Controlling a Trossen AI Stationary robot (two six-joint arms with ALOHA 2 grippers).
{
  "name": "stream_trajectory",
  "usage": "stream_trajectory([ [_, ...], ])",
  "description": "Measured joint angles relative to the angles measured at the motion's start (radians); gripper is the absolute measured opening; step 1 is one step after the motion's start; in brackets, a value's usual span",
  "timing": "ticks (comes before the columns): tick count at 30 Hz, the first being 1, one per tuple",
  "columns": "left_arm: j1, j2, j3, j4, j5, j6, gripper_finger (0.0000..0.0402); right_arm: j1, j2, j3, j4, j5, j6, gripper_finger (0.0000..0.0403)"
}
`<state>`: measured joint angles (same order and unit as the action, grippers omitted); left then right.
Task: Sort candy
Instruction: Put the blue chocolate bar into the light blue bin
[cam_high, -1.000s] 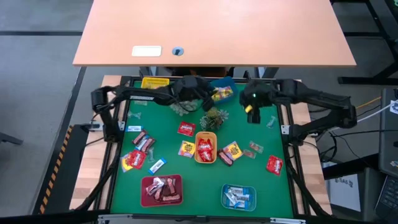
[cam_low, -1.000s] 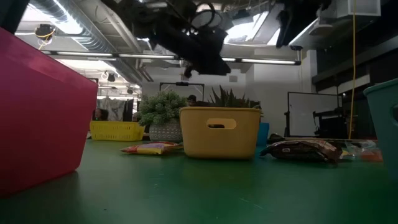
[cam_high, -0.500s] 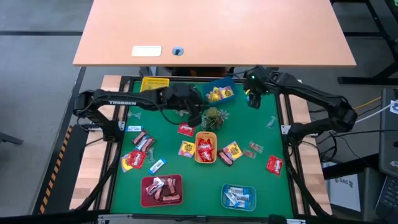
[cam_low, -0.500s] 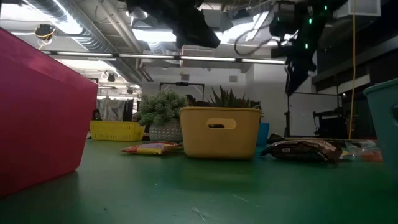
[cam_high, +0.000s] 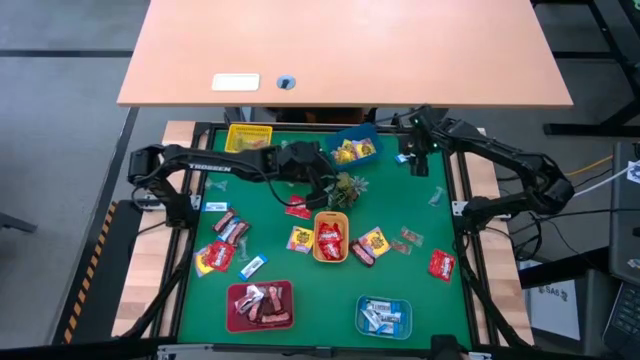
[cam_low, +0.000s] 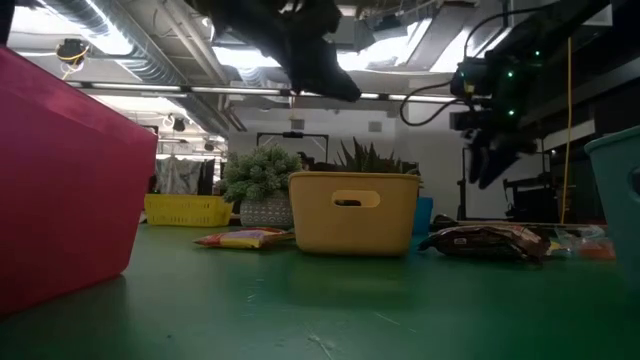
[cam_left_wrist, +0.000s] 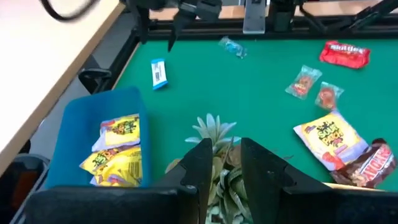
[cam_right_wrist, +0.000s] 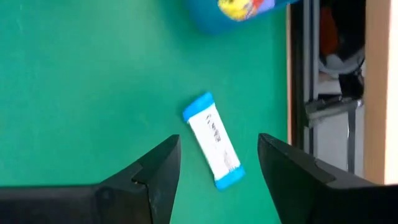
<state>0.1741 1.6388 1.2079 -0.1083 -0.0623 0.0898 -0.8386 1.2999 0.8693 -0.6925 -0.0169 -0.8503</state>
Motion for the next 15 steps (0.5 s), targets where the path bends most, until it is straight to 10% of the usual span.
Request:
stream_trajectory([
  [15, -0.011, 0.028, 0.0, 0.067, 0.001, 0.003, 0.0073, -0.066, 0.196, -0.04, 0.165, -0.032, -0.003, 0.0214],
])
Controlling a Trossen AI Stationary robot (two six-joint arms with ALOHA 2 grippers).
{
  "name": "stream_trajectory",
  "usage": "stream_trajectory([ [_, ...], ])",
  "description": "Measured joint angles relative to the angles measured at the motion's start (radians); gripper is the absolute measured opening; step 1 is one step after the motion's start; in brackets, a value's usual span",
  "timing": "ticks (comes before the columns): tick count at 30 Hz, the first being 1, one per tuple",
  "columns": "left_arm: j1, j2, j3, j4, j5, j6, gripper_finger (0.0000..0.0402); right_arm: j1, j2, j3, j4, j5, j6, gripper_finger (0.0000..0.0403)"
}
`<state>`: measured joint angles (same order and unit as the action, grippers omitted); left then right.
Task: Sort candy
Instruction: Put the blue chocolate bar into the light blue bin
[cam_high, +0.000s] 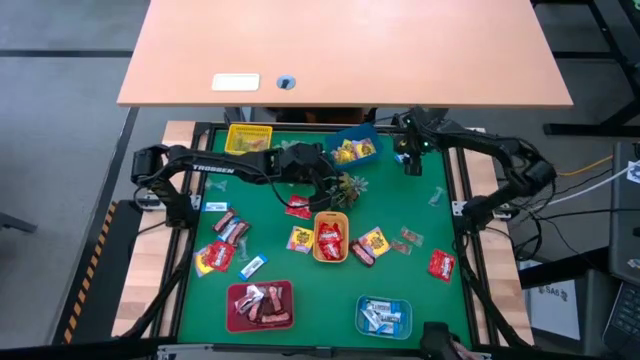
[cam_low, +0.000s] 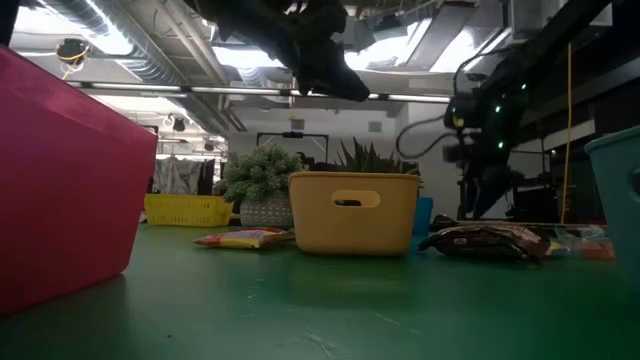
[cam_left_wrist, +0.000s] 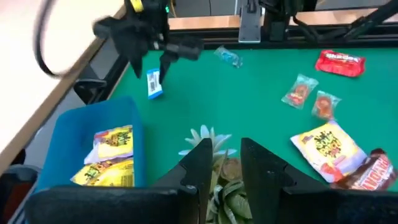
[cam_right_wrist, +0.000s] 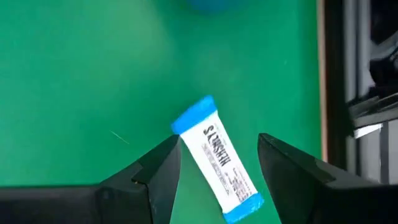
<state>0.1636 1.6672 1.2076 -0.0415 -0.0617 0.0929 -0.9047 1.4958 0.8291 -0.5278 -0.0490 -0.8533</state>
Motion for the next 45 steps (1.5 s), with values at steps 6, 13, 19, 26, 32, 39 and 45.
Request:
stream_trajectory([
  [6, 0.0, 0.0, 0.0, 0.008, 0.0, 0.074, 0.0073, 0.0, 0.101, 0.0, -0.019, 0.114, -0.052, 0.0214],
  [13, 0.0, 0.0, 0.0, 0.006, 0.0, 0.101, 0.0073, 0.0, 0.127, 0.003, -0.006, 0.113, -0.069, 0.0214],
  [19, 0.0, 0.0, 0.0, 0.005, 0.0, 0.102, 0.0073, 0.0, 0.128, 0.005, -0.054, 0.066, -0.063, 0.0214],
  [26, 0.0, 0.0, 0.0, 0.005, 0.0, 0.103, 0.0073, 0.002, 0.127, 0.025, -0.151, 0.031, 0.028, 0.0214],
  [32, 0.0, 0.0, 0.0, 0.005, 0.0, 0.103, 0.0073, 0.002, 0.133, 0.095, -0.242, 0.02, 0.042, 0.0214],
  [39, 0.0, 0.0, 0.0, 0.005, 0.0, 0.103, 0.0073, 0.002, 0.131, 0.117, -0.242, 0.022, 0.041, 0.0214],
  [45, 0.0, 0.0, 0.0, 0.005, 0.0, 0.103, 0.0073, 0.002, 0.131, 0.116, -0.229, -0.03, 0.036, 0.0214],
])
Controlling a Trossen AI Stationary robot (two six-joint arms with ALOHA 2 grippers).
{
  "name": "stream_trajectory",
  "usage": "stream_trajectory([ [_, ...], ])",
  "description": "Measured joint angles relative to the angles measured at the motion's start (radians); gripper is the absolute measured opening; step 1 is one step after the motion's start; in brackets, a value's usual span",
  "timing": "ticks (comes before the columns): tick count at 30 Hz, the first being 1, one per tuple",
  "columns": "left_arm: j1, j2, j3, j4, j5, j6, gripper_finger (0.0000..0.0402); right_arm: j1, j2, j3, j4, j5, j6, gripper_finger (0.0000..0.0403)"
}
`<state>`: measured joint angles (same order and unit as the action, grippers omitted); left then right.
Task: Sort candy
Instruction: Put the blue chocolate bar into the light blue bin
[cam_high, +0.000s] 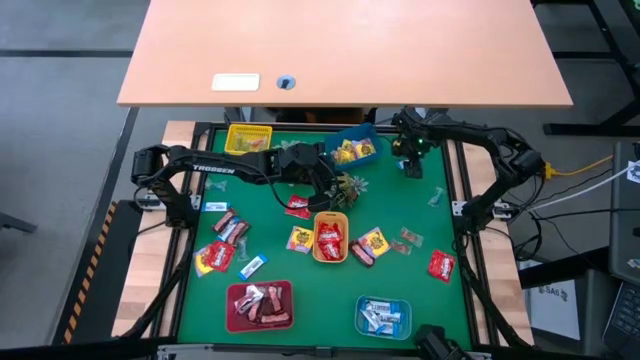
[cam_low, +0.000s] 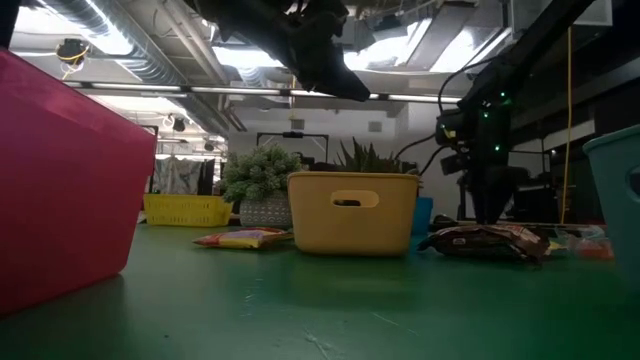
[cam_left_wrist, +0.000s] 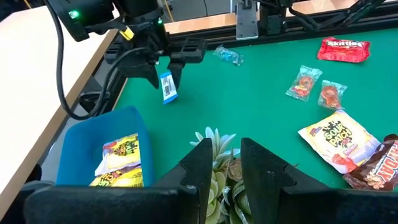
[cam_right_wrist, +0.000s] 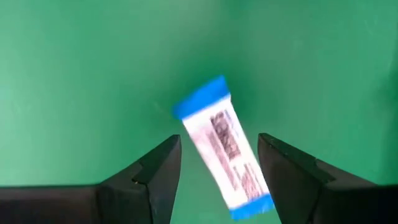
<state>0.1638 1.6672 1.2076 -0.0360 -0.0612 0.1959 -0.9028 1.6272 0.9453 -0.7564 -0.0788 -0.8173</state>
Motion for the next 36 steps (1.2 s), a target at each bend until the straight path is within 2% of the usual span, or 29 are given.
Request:
stream_trajectory([
  [6, 0.0, 0.0, 0.0, 0.0, 0.0, 0.0, 0.0073, -0.001, -0.001, -0.039, 0.085, -0.021, -0.016, 0.0214],
  [18, 0.0, 0.0, 0.0, 0.0, 0.0, 0.0, 0.0073, -0.001, -0.003, -0.095, 0.087, 0.006, -0.055, 0.0214],
  [26, 0.0, 0.0, 0.0, 0.0, 0.0, 0.0, 0.0073, -0.001, 0.007, -0.094, 0.078, -0.027, -0.054, 0.0211],
  [29, 0.0, 0.0, 0.0, 0.0, 0.0, 0.0, 0.0073, -0.001, 0.008, -0.095, 0.076, -0.028, -0.053, 0.0192],
  [36, 0.0, 0.0, 0.0, 0.0, 0.0, 0.0, 0.0073, -0.001, 0.008, -0.096, 0.071, -0.027, -0.053, 0.0116],
])
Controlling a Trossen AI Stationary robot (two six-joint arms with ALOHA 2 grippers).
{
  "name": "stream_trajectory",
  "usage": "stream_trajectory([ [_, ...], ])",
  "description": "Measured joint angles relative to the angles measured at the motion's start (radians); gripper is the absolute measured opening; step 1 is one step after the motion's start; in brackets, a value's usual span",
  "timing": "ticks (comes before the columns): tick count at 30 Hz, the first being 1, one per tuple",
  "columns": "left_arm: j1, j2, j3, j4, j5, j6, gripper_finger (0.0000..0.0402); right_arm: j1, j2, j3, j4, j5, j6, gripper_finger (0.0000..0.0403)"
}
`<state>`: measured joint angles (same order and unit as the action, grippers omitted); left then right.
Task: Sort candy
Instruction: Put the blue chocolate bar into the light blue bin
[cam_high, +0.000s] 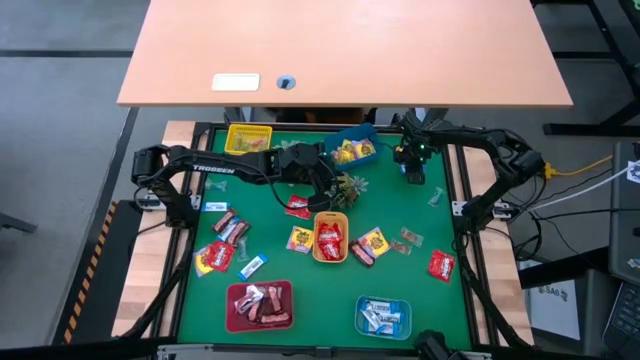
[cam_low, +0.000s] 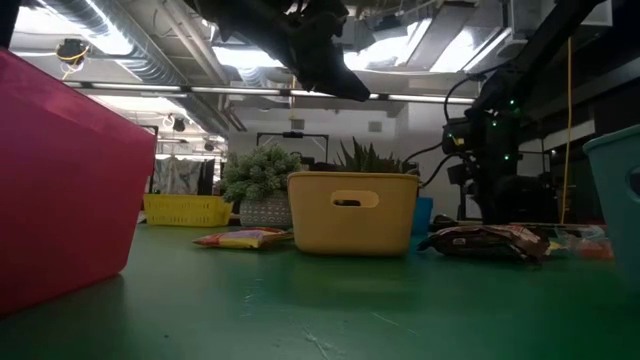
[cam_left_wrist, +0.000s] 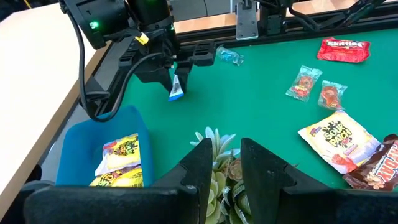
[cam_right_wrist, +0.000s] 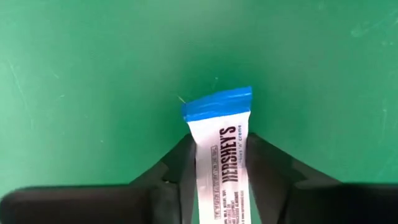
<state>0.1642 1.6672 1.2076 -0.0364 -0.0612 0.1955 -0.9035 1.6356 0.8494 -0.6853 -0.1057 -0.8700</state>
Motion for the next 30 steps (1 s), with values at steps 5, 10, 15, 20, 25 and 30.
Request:
stream_trajectory([
  [5, 0.0, 0.0, 0.0, 0.0, 0.0, 0.0, 0.0073, 0.001, 0.0, 0.0, 0.0, -0.003, 0.003, 0.0099],
  [10, 0.0, 0.0, 0.0, 0.0, 0.0, 0.0, 0.0073, 0.0, 0.001, -0.001, 0.001, -0.026, 0.032, 0.0124],
  [15, 0.0, -0.031, 0.0, -0.029, 0.0, 0.0, 0.0073, 0.0, 0.002, -0.001, -0.003, -0.03, 0.033, 0.013],
  [20, 0.001, -0.117, 0.0, -0.186, 0.0, 0.0, 0.0073, 0.0, -0.008, -0.002, -0.007, -0.036, 0.035, 0.0116],
  [25, 0.0, -0.233, -0.045, -0.261, 0.0, -0.003, 0.0073, 0.002, -0.031, 0.007, -0.037, -0.094, 0.081, 0.0114],
  [30, -0.002, -0.382, -0.226, -0.177, 0.0, -0.068, 0.0073, 0.002, -0.034, 0.023, -0.052, -0.187, 0.093, 0.0114],
])
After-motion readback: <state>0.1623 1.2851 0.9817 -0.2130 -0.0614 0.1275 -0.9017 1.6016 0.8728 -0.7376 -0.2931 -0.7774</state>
